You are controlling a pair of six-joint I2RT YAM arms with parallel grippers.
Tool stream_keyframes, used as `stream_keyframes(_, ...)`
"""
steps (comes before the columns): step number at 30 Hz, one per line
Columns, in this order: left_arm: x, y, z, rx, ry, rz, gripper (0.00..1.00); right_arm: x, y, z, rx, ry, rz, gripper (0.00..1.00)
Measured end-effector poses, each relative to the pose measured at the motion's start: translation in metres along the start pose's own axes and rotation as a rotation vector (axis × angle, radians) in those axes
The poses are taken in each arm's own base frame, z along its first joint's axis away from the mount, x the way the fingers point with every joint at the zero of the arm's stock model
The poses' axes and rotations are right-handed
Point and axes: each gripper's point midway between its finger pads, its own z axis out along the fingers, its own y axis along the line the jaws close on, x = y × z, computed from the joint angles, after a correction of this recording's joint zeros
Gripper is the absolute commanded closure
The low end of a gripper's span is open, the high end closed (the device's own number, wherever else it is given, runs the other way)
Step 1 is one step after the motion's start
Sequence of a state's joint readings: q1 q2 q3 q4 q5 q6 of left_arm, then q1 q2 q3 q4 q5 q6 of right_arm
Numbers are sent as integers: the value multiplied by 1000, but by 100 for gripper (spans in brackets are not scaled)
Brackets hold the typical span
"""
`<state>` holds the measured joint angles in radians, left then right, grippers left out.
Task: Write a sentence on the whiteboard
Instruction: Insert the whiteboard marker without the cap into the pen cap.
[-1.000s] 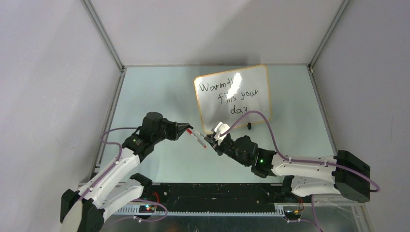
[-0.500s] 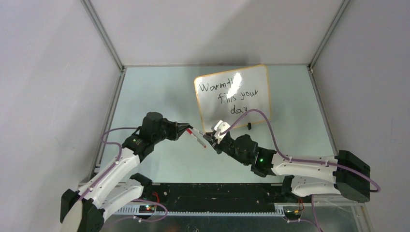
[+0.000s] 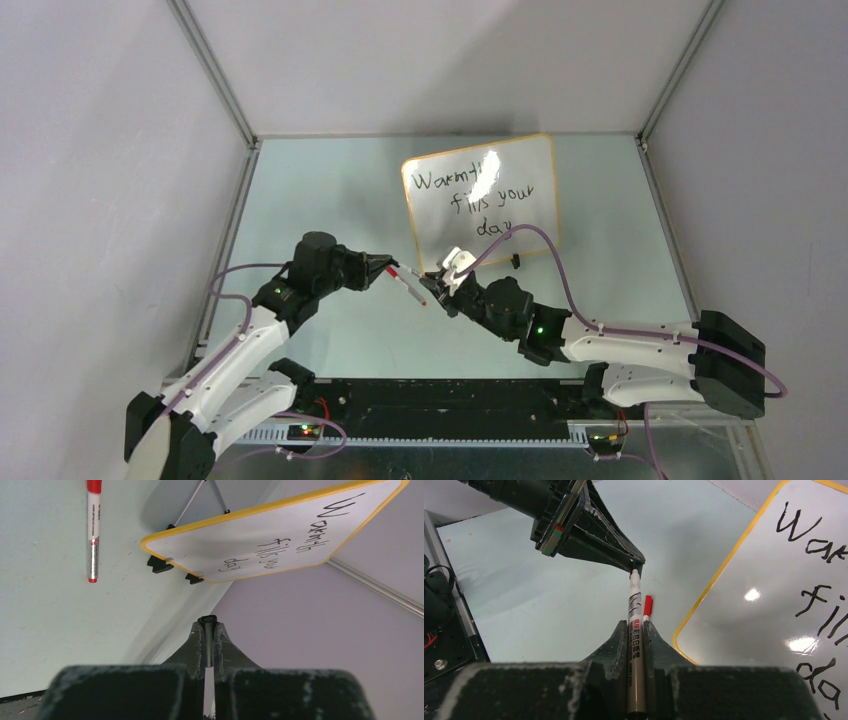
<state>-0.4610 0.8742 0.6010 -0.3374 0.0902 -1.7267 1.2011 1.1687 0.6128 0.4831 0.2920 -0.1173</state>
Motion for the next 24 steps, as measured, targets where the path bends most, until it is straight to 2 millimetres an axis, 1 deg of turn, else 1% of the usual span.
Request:
stream_keyframes(12,3,-6,-2,24,14,2,100,3,-1,0,7,10,-3,100)
stream_keyframes(24,5,-7,-2,26,28,2,100,8,-2,2,9,23,-6,100)
